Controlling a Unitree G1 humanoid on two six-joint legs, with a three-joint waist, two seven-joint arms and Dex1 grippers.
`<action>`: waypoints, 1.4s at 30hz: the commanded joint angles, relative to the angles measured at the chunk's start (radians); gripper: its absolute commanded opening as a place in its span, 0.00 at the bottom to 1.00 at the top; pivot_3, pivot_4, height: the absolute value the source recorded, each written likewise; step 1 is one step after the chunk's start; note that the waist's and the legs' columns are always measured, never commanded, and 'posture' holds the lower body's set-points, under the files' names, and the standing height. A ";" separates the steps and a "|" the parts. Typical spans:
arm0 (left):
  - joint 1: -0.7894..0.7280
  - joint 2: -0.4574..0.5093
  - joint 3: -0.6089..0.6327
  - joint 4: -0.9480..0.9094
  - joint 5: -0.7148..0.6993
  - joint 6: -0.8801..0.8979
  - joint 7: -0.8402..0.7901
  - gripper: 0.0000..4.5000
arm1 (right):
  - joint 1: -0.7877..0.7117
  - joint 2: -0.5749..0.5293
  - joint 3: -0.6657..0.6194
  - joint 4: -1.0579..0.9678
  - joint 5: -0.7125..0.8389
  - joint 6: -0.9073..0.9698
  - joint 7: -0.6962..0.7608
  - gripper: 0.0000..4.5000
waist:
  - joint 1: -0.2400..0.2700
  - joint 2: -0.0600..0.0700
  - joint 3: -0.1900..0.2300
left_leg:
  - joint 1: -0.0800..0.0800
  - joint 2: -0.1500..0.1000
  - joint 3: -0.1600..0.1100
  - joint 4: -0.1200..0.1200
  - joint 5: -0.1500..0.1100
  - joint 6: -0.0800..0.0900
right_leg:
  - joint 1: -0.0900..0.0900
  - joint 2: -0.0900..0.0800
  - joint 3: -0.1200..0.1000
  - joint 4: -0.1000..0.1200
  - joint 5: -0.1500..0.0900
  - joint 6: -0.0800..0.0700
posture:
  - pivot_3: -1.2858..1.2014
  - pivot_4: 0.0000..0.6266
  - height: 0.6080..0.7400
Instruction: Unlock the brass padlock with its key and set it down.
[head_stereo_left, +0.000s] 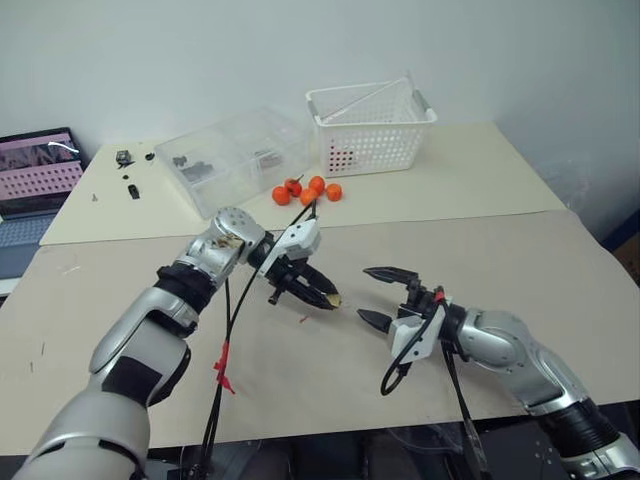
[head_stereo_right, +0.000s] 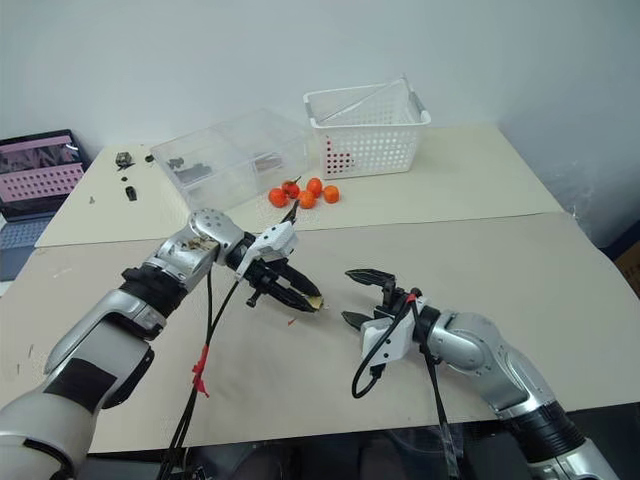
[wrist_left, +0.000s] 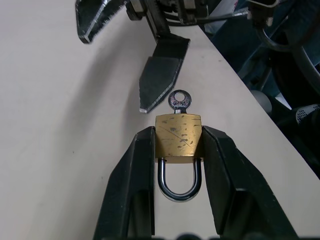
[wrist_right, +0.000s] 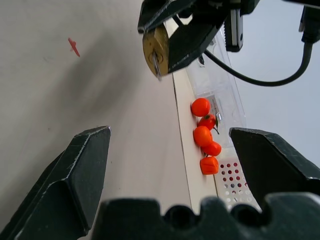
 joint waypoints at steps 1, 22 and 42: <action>-0.046 -0.015 0.008 0.008 -0.007 -0.026 -0.005 0.18 | 0.008 0.018 -0.013 -0.062 0.030 0.005 0.011 1.00 | -0.002 0.000 0.000 | 0.000 0.000 0.000 0.000 0.000 0.000 | 0.000 0.000 0.000 0.000 0.000 0.000 | 0.52 0.24 1.00; -0.047 -0.003 -0.024 -0.045 -0.031 -0.025 -0.005 0.18 | 0.101 0.008 -0.092 -0.174 -0.025 0.020 -0.010 0.60 | -0.010 0.000 0.000 | 0.000 0.002 0.001 0.009 -0.007 0.012 | 0.000 0.004 0.006 0.001 0.000 0.000 | 0.52 0.24 1.00; -0.049 -0.029 0.015 -0.007 0.004 -0.042 -0.005 0.18 | 0.139 0.029 -0.107 -0.215 0.001 0.035 -0.006 0.60 | -0.010 0.000 0.000 | 0.000 0.002 0.003 0.009 -0.008 0.013 | 0.000 0.005 0.007 0.001 0.000 0.000 | 0.52 0.24 1.00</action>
